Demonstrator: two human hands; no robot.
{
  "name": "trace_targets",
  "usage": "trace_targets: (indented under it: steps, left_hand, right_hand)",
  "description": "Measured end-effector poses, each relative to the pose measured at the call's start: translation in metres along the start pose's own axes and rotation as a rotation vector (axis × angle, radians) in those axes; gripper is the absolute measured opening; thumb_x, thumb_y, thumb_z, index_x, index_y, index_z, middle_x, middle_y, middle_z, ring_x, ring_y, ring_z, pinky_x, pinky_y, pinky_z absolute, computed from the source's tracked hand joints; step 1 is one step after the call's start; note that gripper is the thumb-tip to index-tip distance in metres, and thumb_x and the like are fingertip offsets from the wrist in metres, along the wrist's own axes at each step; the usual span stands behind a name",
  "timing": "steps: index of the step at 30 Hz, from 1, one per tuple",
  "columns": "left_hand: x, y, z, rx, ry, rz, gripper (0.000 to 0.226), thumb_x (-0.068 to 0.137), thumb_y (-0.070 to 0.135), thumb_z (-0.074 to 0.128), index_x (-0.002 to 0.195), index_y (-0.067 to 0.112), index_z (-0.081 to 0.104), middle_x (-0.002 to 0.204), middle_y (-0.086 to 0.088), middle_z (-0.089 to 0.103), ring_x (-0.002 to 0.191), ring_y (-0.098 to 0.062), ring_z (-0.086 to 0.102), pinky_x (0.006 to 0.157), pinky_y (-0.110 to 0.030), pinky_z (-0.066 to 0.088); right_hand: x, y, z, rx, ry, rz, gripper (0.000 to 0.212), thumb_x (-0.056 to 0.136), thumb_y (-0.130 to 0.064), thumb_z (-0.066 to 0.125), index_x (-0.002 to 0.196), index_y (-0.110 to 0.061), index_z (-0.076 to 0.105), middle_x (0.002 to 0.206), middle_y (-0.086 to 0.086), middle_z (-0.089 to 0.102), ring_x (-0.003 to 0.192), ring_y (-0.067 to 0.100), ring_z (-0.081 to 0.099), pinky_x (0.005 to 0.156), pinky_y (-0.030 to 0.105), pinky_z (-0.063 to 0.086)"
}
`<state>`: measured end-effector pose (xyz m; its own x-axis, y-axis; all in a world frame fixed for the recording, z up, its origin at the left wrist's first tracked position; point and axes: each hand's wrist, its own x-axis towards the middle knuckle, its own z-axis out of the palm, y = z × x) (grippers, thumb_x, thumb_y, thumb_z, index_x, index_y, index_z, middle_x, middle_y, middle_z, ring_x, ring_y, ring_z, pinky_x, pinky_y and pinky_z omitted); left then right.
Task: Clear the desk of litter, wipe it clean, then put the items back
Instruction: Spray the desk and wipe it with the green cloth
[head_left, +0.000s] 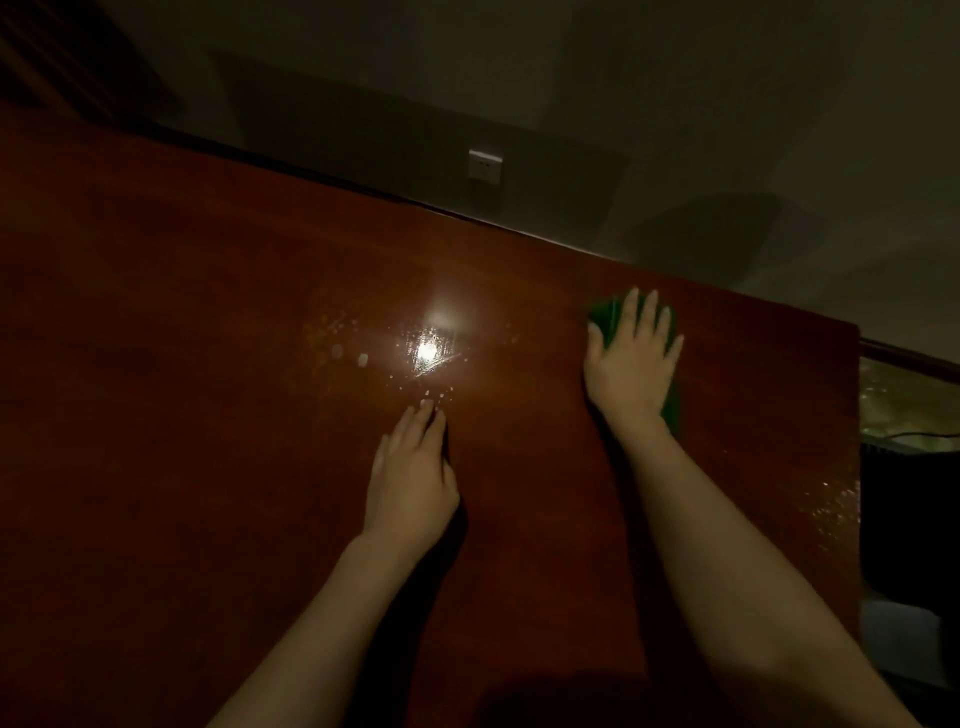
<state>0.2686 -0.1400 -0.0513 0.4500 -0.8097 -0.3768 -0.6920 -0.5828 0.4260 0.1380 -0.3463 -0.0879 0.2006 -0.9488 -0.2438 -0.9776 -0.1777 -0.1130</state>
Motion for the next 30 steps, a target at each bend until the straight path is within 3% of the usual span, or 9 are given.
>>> trace_targets:
  steps: [2,7,10,13,16,18,21,25,30]
  left_hand:
    - [0.000,0.000,0.001,0.021,-0.001,-0.006,0.061,0.097,0.013,0.039,0.152,0.016,0.012,0.160,0.002,0.001,0.146,-0.012,-0.002,0.118,-0.031,0.000]
    - [-0.001,-0.002,0.003,0.044,-0.009,0.022,0.070,0.094,0.009,0.042,0.152,0.018,0.003,0.159,0.007,-0.007,0.141,-0.003,-0.012,0.112,-0.024,-0.009]
    - [0.000,-0.004,0.003,0.040,-0.004,0.035,0.070,0.093,0.008,0.043,0.152,0.018,0.006,0.159,0.006,-0.003,0.133,0.003,-0.013,0.112,-0.024,-0.007]
    - [0.000,-0.004,0.001,0.039,0.006,0.032,0.071,0.093,0.008,0.046,0.152,0.018,0.007,0.159,0.007,-0.001,0.132,0.002,-0.012,0.112,-0.025,-0.004]
    - [-0.001,-0.002,0.003,0.055,0.022,0.025,0.072,0.094,0.011,0.046,0.151,0.020,0.003,0.158,0.009,-0.004,0.132,0.002,-0.015,0.111,-0.024,-0.007]
    - [0.000,-0.001,0.005,0.041,0.030,0.009,0.071,0.094,0.012,0.045,0.151,0.020,0.004,0.158,0.008,-0.004,0.132,0.002,-0.016,0.111,-0.024,-0.008]
    - [0.000,0.000,0.008,0.036,0.038,-0.008,0.068,0.095,0.013,0.044,0.152,0.019,0.007,0.159,0.007,-0.002,0.133,0.001,-0.015,0.112,-0.025,-0.008]
    - [0.004,-0.003,0.002,-0.028,0.052,0.005,0.063,0.094,0.008,0.043,0.151,0.018,0.017,0.157,0.009,0.011,0.144,-0.005,0.004,0.115,-0.023,0.003]
    - [0.007,-0.029,-0.017,-0.166,0.218,-0.081,0.051,0.087,-0.006,0.041,0.135,0.009,0.049,0.137,-0.006,0.050,0.128,-0.020,0.041,0.104,-0.015,0.019]
  right_hand:
    - [0.022,-0.029,0.001,-0.026,-0.004,-0.115,0.065,0.100,-0.050,0.019,0.153,-0.017,0.002,0.161,0.009,0.000,0.148,0.027,0.001,0.118,0.048,0.002]
    - [-0.018,-0.067,0.015,-0.139,-0.086,-0.675,0.063,0.098,-0.053,0.016,0.153,-0.023,0.005,0.161,0.004,0.003,0.148,0.024,0.002,0.116,0.043,-0.005]
    - [-0.075,-0.035,0.027,-0.183,-0.149,-0.917,0.063,0.095,-0.053,0.020,0.150,-0.022,0.025,0.156,0.005,0.025,0.144,0.025,0.022,0.116,0.045,0.009]
    - [-0.086,0.020,0.028,-0.204,-0.131,-0.825,0.061,0.094,-0.053,0.027,0.149,-0.024,0.024,0.154,0.002,0.025,0.141,0.024,0.030,0.117,0.045,0.015]
    - [-0.045,0.052,0.011,-0.114,-0.068,-0.461,0.062,0.098,-0.052,0.024,0.151,-0.027,0.006,0.158,-0.001,0.002,0.147,0.021,0.008,0.118,0.043,0.002]
    - [-0.006,0.050,0.000,-0.080,-0.019,-0.250,0.063,0.099,-0.051,0.022,0.152,-0.025,0.003,0.160,0.002,0.000,0.148,0.022,0.001,0.119,0.046,0.002]
    - [0.050,0.016,-0.013,-0.014,0.029,-0.155,0.062,0.100,-0.050,0.023,0.153,-0.021,0.007,0.161,0.004,0.004,0.148,0.024,0.003,0.119,0.050,0.005]
    - [0.076,-0.056,-0.010,-0.083,-0.019,-0.437,0.061,0.100,-0.051,0.021,0.153,-0.025,0.005,0.161,0.001,0.003,0.148,0.023,0.004,0.117,0.048,0.002]
    - [-0.006,-0.111,0.023,-0.198,-0.137,-1.011,0.059,0.099,-0.052,0.026,0.152,-0.030,0.013,0.160,-0.003,0.009,0.148,0.022,0.007,0.118,0.049,0.003]
